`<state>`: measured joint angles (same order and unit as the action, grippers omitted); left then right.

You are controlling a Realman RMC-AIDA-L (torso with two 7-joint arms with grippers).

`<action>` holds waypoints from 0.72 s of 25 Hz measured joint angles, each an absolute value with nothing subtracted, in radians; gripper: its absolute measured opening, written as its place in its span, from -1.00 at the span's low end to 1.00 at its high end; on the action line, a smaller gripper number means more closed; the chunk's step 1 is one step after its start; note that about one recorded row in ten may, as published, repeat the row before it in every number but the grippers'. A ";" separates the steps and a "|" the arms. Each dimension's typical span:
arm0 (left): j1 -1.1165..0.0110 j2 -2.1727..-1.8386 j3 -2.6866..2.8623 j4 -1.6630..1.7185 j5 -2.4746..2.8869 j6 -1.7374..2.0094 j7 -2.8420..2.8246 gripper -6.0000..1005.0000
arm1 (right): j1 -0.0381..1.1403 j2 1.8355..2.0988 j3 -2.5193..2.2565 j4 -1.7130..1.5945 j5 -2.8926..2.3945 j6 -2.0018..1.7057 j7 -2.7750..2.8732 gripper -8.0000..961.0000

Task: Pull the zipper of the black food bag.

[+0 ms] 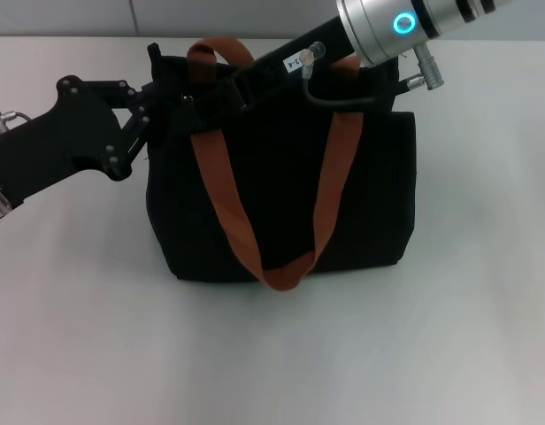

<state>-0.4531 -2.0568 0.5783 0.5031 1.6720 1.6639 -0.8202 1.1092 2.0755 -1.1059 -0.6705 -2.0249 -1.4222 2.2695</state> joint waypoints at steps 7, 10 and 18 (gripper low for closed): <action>-0.449 -2.057 0.578 0.503 1.664 1.666 -0.817 -0.92 | 1.108 2.075 -1.106 -0.670 -2.032 -1.415 2.269 -0.28; -0.448 -2.057 0.578 0.501 1.664 1.669 -0.816 -0.92 | 1.109 2.076 -1.106 -0.670 -2.035 -1.413 2.269 -0.50; -0.445 -2.057 0.578 0.502 1.664 1.673 -0.815 -0.92 | 1.107 2.076 -1.106 -0.670 -2.037 -1.407 2.269 -0.67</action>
<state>-0.4452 -2.0567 0.5783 0.5022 1.6640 1.6733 -0.8149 1.1071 2.0755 -1.1060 -0.6703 -2.0368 -1.4067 2.2695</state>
